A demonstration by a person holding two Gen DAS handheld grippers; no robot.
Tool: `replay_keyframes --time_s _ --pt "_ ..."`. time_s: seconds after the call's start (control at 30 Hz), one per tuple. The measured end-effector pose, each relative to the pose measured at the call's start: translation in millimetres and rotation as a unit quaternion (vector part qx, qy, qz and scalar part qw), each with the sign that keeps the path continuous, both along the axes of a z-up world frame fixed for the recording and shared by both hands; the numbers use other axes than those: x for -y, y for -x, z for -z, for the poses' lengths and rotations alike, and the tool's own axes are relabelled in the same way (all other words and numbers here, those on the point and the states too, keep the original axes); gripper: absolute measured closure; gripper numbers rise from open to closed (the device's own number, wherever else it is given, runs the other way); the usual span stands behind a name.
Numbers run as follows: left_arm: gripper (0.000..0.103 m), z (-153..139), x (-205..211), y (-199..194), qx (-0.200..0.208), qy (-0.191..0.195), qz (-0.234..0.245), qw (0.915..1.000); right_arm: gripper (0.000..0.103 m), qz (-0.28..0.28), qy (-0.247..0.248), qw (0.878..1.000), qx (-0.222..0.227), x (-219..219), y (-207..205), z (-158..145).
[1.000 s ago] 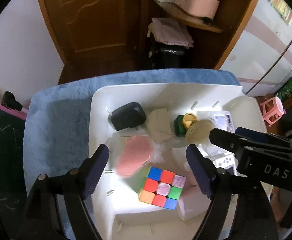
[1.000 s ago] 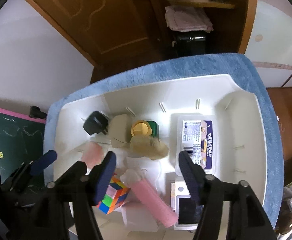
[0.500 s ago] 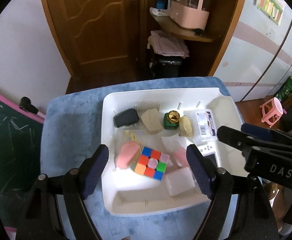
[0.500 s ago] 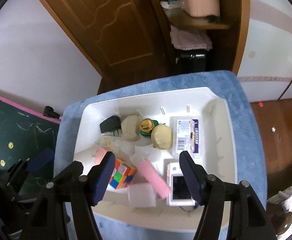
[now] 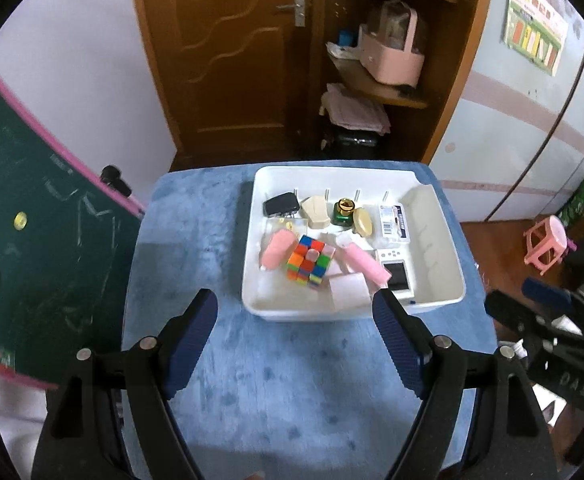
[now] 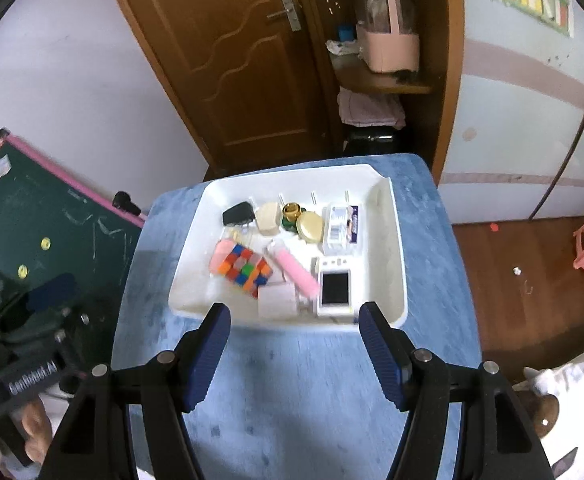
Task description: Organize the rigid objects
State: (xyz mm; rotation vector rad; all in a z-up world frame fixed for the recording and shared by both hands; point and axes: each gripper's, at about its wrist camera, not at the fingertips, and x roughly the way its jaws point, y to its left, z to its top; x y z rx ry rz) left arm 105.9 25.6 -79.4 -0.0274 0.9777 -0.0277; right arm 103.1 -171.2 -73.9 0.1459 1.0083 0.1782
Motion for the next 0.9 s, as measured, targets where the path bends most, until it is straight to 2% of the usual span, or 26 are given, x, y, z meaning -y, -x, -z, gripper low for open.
replay_keyframes --time_s 0.27,0.33,0.47,0.9 --pt "0.021 -20.5 -5.4 52.2 0.019 0.015 -0.033 0.9991 0.028 -0.005 0.018 0.999 0.041 -1.2 58.7 -33.1" --pt "0.021 -23.9 -4.9 63.3 0.024 0.018 -0.037 0.9989 0.024 -0.001 0.018 0.999 0.043 -1.2 65.7 -37.0" --pt "0.021 -29.6 -3.5 81.1 0.03 0.025 -0.037 0.9986 0.023 -0.007 0.025 0.999 0.047 -3.9 78.3 -44.7" --pt "0.021 -43.4 -10.1 109.4 0.064 -0.004 -0.046 0.9969 0.023 -0.006 0.028 0.997 0.073 -13.4 101.4 -61.3"
